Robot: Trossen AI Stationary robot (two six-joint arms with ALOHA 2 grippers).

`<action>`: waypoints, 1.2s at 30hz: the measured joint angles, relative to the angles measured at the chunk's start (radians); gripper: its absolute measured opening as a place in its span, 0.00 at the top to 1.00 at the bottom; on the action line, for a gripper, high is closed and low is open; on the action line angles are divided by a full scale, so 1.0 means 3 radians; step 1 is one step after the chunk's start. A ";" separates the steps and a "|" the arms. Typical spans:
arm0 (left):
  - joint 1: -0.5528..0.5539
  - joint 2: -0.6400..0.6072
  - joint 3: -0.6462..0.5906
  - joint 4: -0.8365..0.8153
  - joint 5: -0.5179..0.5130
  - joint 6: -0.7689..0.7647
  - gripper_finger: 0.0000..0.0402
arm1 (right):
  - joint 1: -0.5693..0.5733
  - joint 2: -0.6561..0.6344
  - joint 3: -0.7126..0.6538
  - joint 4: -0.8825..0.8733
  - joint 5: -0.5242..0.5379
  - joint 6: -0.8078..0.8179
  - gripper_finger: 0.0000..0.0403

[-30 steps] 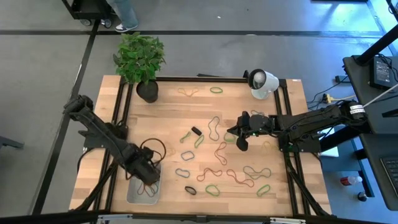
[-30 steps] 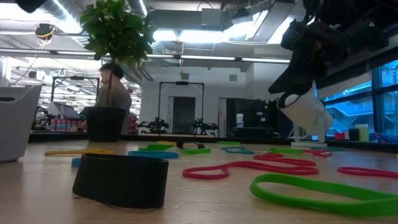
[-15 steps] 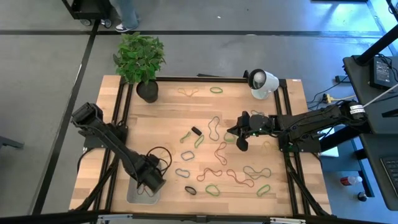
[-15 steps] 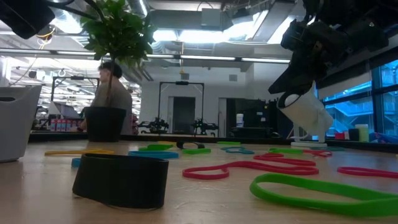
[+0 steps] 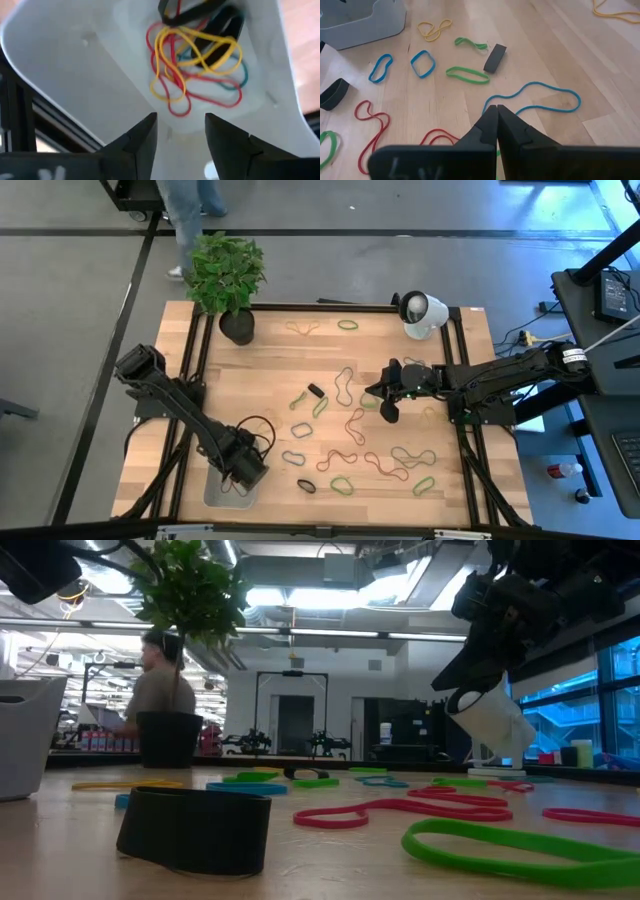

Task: Pick and place rubber bands into bin
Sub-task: Put the blue rubber band into the bin

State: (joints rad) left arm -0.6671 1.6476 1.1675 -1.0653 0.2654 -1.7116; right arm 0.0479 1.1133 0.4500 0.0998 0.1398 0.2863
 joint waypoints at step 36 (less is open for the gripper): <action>0.1180 -0.0808 0.0000 0.0161 -0.1096 0.1863 1.00 | 0.0000 0.0000 0.0000 0.0029 0.0000 0.0007 0.98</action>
State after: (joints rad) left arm -0.3130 1.4052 1.1675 -1.0169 -0.0634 -1.1526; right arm 0.0479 1.1133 0.4500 0.1085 0.1398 0.2884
